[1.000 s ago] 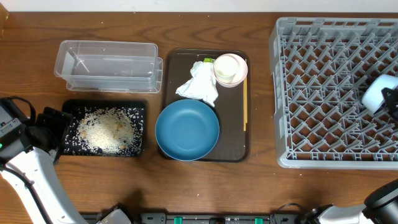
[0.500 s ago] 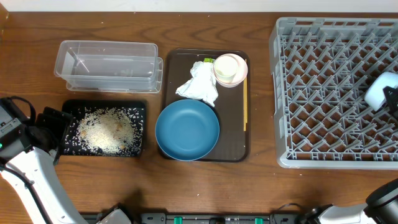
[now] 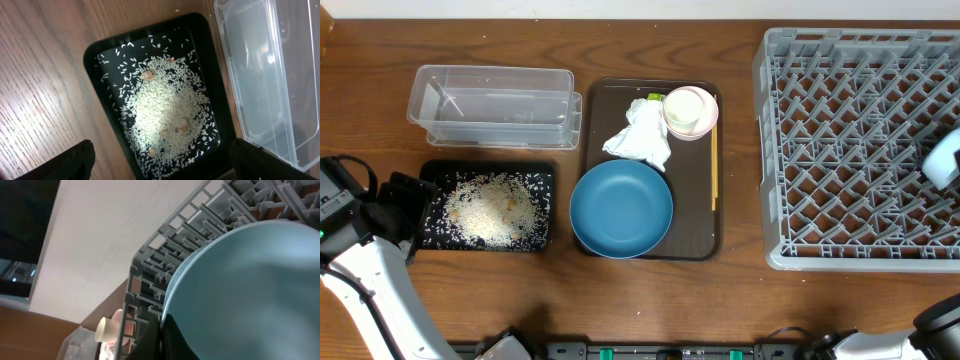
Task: Sort waste into correct bins and load items into the dishwasher rack
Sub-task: 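Lower the light-blue bowl into the rack's upper right area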
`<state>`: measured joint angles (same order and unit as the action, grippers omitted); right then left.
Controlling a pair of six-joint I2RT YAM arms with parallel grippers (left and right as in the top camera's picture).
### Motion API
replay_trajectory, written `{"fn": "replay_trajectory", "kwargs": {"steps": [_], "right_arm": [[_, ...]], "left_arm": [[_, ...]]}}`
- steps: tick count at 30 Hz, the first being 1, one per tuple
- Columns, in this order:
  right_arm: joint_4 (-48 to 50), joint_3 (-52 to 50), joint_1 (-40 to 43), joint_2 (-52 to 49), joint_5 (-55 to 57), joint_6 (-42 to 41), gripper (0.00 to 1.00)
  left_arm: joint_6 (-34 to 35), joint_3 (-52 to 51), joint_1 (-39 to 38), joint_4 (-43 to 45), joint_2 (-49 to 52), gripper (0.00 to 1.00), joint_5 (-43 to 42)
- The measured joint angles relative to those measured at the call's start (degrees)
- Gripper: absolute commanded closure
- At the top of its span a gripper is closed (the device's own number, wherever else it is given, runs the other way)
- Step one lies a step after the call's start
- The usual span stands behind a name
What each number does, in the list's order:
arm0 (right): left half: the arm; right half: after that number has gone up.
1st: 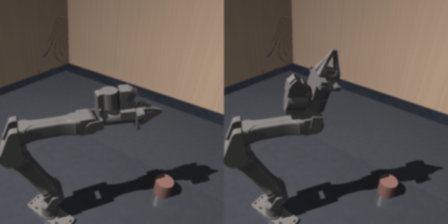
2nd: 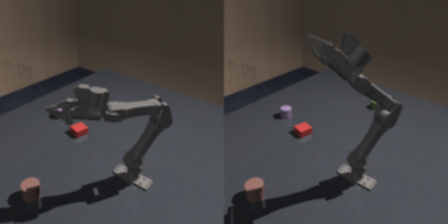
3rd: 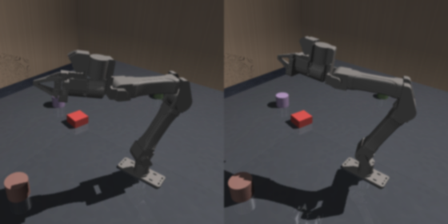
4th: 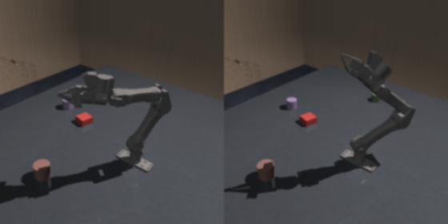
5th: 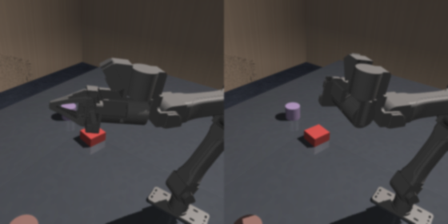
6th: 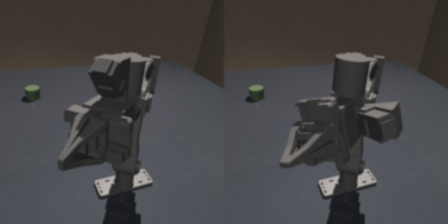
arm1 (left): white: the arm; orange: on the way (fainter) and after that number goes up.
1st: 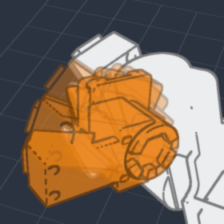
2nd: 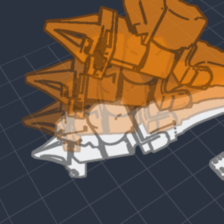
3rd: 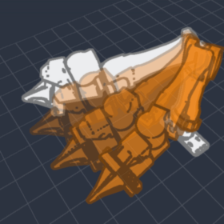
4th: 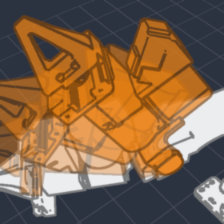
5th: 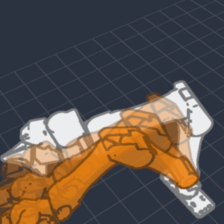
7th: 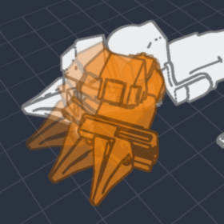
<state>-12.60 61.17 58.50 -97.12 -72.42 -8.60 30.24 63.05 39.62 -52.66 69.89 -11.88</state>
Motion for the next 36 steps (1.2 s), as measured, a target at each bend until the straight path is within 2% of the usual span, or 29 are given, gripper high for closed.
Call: {"fn": "replay_trajectory", "kwargs": {"steps": [7, 14, 24, 36], "right_arm": [[1.20, 0.00, -0.02, 0.00, 0.31, -2.19, 0.99], [8.07, -0.13, -0.44, 0.00, -1.07, -6.12, 0.99], [8.48, -0.13, -5.05, -0.20, 2.21, -7.56, 0.99], [9.14, -0.07, -4.13, -4.35, -0.85, -9.79, 0.98]], "left_arm": [[0.00, 0.00, 0.00, 0.00, 0.00, 0.11, 0.00], [0.00, 0.00, 0.00, 0.00, 0.00, 0.11, 0.00], [0.00, 0.00, 0.00, 0.00, 0.00, 0.11, 0.00], [0.00, 0.00, 0.00, 0.00, 0.00, 0.11, 0.00]]}}
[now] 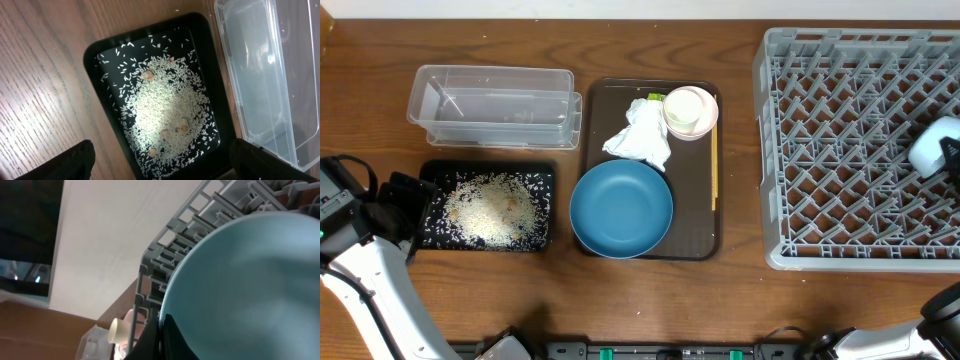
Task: Sort waste into correct bins and load items into the dishwasher rack
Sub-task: 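Lower the light-blue bowl into the rack's upper right area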
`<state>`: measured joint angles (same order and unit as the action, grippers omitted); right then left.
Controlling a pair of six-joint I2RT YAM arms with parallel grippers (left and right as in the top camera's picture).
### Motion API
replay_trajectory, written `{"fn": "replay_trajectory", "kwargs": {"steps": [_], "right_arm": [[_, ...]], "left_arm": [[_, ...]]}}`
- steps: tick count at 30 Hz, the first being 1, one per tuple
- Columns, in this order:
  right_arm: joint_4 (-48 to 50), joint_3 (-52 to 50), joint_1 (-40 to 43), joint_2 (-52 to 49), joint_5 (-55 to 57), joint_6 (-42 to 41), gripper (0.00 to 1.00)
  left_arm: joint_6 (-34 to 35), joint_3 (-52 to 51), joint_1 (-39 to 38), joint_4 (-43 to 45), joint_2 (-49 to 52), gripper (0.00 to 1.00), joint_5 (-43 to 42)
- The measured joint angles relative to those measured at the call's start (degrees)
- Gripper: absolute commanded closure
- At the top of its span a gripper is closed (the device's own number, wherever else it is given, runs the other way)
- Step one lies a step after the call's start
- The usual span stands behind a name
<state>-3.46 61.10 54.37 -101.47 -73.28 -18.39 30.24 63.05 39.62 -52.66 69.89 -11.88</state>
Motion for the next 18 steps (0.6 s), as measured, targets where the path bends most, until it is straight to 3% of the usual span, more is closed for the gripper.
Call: {"fn": "replay_trajectory", "kwargs": {"steps": [4, 14, 18], "right_arm": [[-0.22, 0.00, 1.84, 0.81, 0.81, -1.16, 0.91], [-0.37, 0.00, 3.98, 4.46, 5.42, -4.20, 0.89], [-0.48, 0.00, 4.00, 6.21, 6.05, -6.60, 0.83]], "left_arm": [[0.00, 0.00, 0.00, 0.00, 0.00, 0.11, 0.00], [0.00, 0.00, 0.00, 0.00, 0.00, 0.11, 0.00], [0.00, 0.00, 0.00, 0.00, 0.00, 0.11, 0.00]]}}
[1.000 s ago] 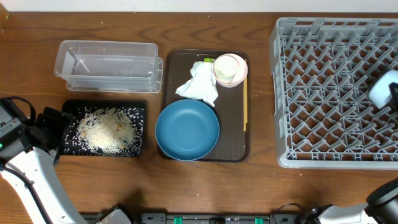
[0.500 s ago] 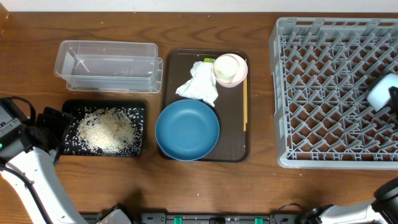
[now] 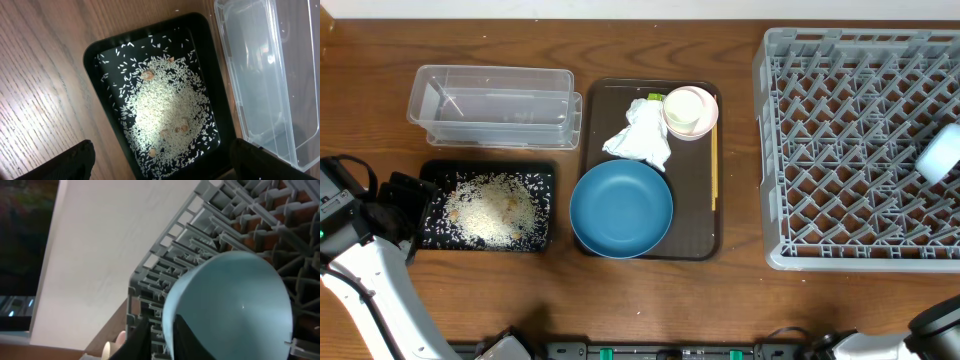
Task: Sort waste into correct bins and load items into the dishwasher rack
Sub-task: 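Lower the light-blue bowl into the rack's upper right area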
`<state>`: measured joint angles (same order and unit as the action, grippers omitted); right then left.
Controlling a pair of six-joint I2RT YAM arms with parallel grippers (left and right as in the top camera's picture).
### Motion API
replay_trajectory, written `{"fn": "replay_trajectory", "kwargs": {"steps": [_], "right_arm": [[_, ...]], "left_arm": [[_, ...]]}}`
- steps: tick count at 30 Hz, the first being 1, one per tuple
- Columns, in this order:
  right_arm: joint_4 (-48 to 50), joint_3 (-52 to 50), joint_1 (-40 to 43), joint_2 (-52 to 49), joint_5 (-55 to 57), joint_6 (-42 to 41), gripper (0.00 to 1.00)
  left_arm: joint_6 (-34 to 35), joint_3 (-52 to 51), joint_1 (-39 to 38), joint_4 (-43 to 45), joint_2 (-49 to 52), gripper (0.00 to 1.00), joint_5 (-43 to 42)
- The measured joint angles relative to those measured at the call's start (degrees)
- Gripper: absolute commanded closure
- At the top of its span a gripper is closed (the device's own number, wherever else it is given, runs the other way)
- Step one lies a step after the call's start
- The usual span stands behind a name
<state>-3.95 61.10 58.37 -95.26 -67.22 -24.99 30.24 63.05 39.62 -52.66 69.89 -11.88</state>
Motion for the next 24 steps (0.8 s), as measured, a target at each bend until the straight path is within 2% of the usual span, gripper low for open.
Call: {"fn": "replay_trajectory", "kwargs": {"steps": [5, 10, 15, 21, 24], "right_arm": [[-5.81, -0.04, 0.00, 4.24, 4.15, -2.91, 0.80], [-14.45, -0.11, 0.00, 10.14, 12.50, -4.44, 0.67], [-17.27, -0.11, 0.00, 14.75, 18.86, -4.42, 0.66], [-17.42, -0.11, -0.55, 16.90, 21.24, -4.35, 0.66], [-17.40, -0.11, -3.26, 16.92, 23.21, -4.28, 0.65]], "left_arm": [[0.00, 0.00, 0.00, 0.00, 0.00, 0.11, 0.00], [0.00, 0.00, 0.00, 0.00, 0.00, 0.11, 0.02], [0.00, 0.00, -0.02, -0.02, 0.00, 0.11, 0.02], [0.00, 0.00, 0.00, 0.00, 0.00, 0.11, 0.00], [0.00, 0.00, 0.00, 0.00, 0.00, 0.11, 0.02]]}}
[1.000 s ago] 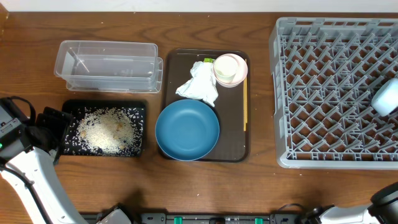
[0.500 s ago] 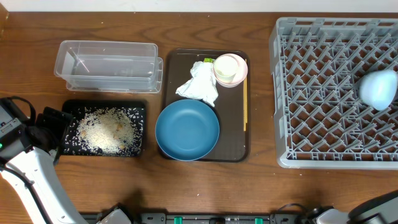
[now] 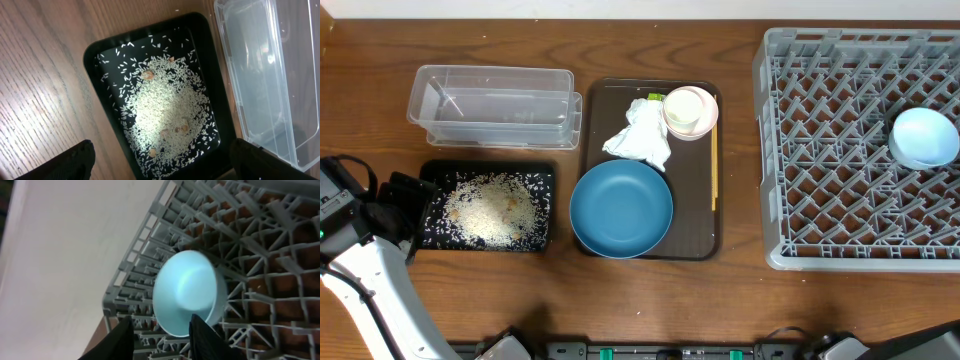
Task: Sort waste into correct bins and load items into the dishwasher rack
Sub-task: 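Lower the light-blue bowl into the rack's upper right area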
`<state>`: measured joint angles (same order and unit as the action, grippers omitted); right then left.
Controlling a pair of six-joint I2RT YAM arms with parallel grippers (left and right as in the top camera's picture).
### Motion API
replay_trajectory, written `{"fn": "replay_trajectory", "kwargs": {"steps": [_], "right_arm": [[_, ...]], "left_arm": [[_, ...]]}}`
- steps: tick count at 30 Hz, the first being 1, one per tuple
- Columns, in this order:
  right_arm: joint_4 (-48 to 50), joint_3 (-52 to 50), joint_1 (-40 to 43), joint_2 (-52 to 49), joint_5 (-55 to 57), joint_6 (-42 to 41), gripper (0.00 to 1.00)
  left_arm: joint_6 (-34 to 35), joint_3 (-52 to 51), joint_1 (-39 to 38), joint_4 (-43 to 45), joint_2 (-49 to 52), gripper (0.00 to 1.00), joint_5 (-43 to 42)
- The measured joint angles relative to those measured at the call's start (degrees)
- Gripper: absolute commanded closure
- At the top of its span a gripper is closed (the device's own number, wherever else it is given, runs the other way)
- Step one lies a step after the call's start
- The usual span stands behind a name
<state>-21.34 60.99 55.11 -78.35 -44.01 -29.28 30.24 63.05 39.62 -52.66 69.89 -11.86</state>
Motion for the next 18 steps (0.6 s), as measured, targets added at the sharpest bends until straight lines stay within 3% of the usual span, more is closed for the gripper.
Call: {"fn": "replay_trajectory", "kwargs": {"steps": [6, 10, 14, 18], "right_arm": [[-0.37, 0.11, -12.46, 0.00, 10.64, 0.42, 0.57], [-4.72, 3.10, -21.44, -0.31, 21.44, 1.42, 0.57], [-13.46, 12.90, -27.78, -3.82, 32.39, 3.41, 0.57], [-28.37, 28.41, -31.01, -11.69, 40.15, 7.06, 0.56]], "left_arm": [[0.00, 0.00, 0.00, 0.00, 0.00, 0.11, 0.00], [0.00, 0.00, 0.00, 0.00, 0.00, 0.11, -0.04], [0.00, 0.00, 0.00, -0.02, 0.00, 0.11, -0.02], [0.00, 0.00, 0.00, -0.04, 0.00, 0.11, -0.02]]}}
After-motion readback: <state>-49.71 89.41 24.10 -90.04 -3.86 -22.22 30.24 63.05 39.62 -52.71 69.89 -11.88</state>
